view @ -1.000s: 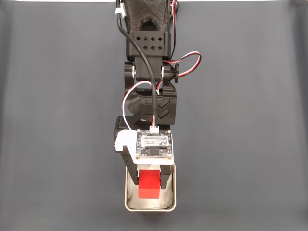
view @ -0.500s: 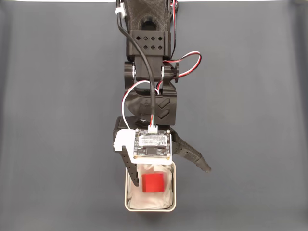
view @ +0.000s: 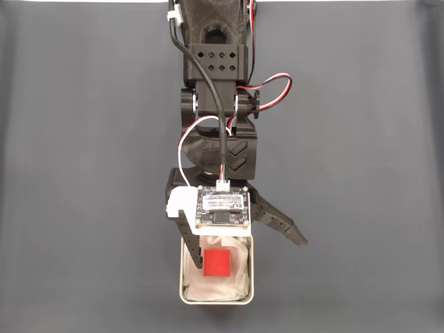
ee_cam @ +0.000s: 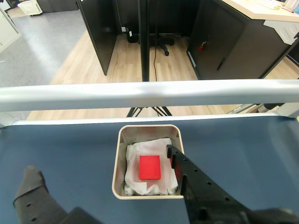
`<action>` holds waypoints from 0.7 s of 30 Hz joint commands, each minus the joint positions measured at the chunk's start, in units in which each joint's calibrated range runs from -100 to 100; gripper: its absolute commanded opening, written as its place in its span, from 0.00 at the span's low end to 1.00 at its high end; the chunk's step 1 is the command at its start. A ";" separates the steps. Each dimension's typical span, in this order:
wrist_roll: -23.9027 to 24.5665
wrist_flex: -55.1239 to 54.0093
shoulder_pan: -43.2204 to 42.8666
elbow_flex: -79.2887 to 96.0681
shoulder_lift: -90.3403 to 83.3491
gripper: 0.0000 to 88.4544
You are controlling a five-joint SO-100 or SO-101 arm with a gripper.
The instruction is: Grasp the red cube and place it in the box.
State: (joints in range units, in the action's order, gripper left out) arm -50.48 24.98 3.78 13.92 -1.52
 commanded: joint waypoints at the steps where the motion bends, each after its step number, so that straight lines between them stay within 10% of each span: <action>1: -0.54 -1.21 -0.59 -2.25 -2.12 0.63; 15: -0.49 -1.21 -0.59 -1.79 -2.73 0.61; 21: -1.47 -0.64 -1.58 -2.15 -5.41 0.12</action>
State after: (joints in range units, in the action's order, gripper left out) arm -51.16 24.98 3.34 13.92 -1.61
